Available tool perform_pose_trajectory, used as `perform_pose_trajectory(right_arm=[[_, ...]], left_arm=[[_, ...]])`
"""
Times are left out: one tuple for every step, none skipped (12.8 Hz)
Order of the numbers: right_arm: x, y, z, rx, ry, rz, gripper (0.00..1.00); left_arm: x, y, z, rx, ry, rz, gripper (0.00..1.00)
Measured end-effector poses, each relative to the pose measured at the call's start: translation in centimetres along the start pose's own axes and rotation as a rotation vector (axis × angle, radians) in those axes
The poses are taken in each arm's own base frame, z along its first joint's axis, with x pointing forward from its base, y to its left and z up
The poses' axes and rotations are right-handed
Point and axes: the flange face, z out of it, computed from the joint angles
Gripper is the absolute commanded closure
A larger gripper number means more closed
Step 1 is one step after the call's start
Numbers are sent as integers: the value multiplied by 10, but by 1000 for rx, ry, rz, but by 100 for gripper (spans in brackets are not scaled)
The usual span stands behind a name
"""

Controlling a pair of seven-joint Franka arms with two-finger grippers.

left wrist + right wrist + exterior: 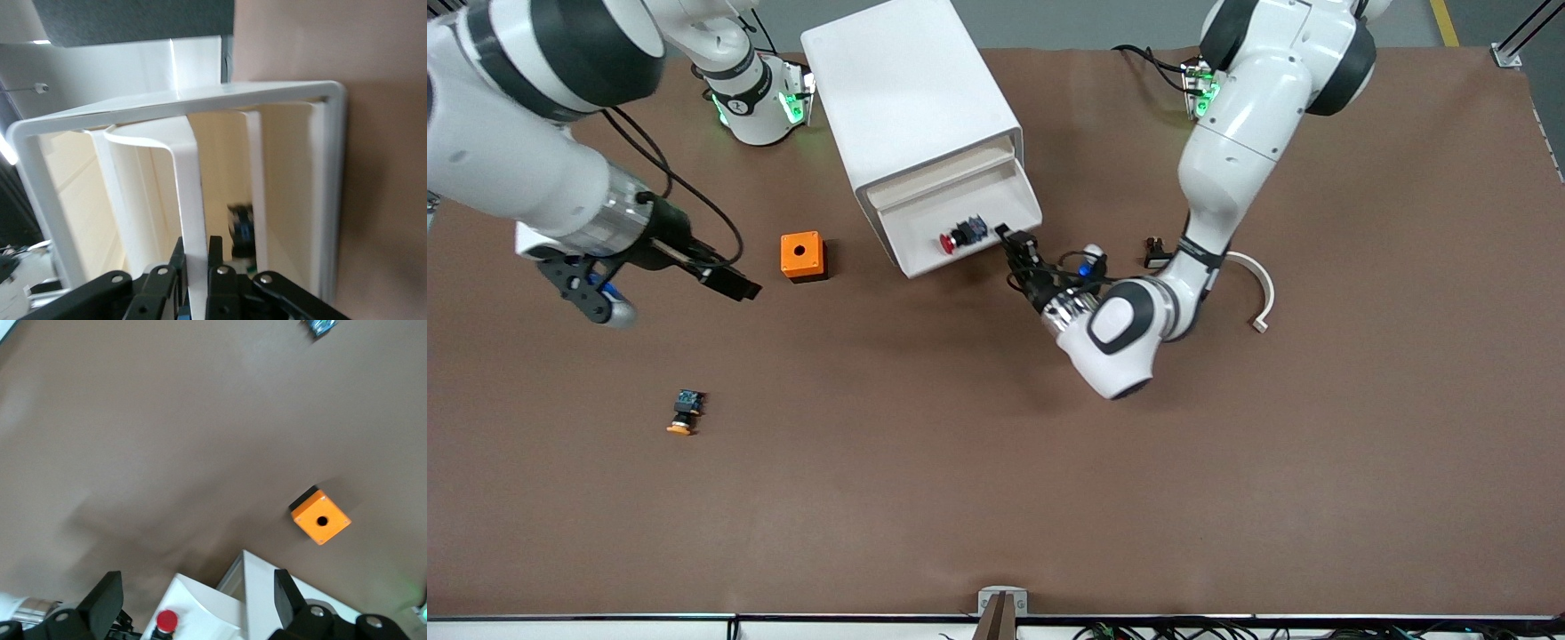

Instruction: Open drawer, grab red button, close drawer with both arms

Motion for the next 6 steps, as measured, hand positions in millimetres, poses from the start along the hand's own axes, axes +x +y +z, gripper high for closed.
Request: perform_pose_trajectory(right_arm=[[-8, -12, 11, 3, -2, 30, 0], [-16, -24, 22, 8, -4, 59, 0], [-27, -38, 33, 13, -6, 90, 0], [-41, -51, 45, 15, -9, 120, 0], [-57, -63, 56, 12, -13, 142, 0], [-73, -73, 66, 4, -13, 160, 0]], left_arm=[[4, 1, -15, -2, -28, 26, 71], [5, 2, -17, -3, -35, 41, 42], [4, 2, -16, -6, -37, 81, 12], [4, 2, -17, -6, -36, 116, 6], [5, 2, -19, -7, -39, 132, 2], [6, 2, -23, -7, -44, 140, 1]])
